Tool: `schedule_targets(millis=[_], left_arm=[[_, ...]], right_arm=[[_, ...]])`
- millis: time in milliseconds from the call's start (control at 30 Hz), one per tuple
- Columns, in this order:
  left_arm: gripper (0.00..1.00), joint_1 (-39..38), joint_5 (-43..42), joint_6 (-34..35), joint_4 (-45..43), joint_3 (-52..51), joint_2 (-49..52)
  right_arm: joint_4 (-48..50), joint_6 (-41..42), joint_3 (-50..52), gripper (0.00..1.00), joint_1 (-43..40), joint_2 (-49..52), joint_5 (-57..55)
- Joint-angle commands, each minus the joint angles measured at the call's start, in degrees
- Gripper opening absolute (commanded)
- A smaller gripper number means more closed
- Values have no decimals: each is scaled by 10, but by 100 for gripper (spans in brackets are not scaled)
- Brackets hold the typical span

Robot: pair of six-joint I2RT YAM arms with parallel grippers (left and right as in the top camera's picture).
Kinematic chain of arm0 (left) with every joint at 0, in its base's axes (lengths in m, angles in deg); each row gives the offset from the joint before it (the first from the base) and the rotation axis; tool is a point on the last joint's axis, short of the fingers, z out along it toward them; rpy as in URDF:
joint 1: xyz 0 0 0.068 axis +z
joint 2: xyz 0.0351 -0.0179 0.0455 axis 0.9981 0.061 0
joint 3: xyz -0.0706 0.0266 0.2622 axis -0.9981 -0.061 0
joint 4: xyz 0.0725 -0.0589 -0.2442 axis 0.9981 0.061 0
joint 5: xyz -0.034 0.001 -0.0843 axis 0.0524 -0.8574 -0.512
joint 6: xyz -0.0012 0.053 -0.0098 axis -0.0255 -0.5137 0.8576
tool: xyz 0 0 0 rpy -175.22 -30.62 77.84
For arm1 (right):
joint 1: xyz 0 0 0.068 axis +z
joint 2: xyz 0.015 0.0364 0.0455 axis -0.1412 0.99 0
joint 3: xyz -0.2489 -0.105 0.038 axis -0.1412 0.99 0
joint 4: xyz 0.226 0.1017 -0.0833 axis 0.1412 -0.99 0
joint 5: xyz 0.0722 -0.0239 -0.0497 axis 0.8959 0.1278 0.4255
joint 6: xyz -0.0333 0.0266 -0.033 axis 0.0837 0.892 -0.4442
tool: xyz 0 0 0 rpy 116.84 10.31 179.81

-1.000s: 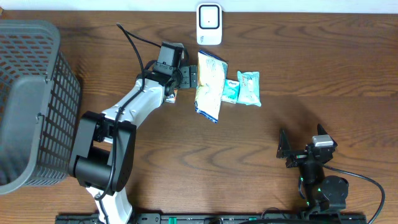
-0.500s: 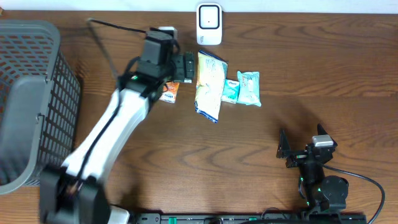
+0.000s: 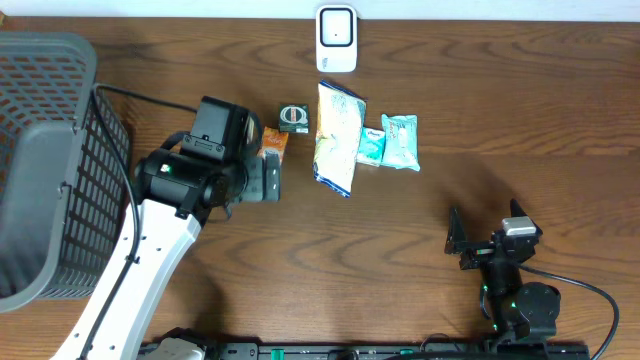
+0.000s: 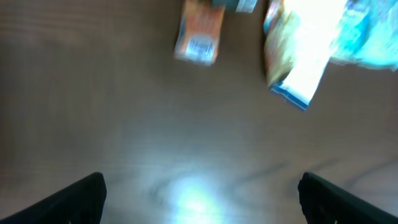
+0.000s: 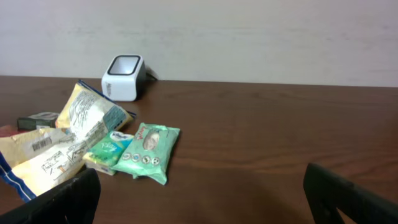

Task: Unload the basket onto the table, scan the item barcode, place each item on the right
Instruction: 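Lower the Zam-Buk box beside the orange pack and release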

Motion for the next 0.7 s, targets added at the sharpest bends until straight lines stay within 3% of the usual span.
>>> schedule_targets(millis=[0, 433, 667], left_arm=[[98, 2, 7, 3, 41, 0, 1], [98, 2, -17, 3, 78, 0, 1], [98, 22, -8, 19, 14, 0, 1]], right_arm=[[-2, 3, 1, 99, 4, -2, 4], [-2, 3, 1, 99, 4, -2, 4], [-2, 3, 1, 99, 4, -2, 4]])
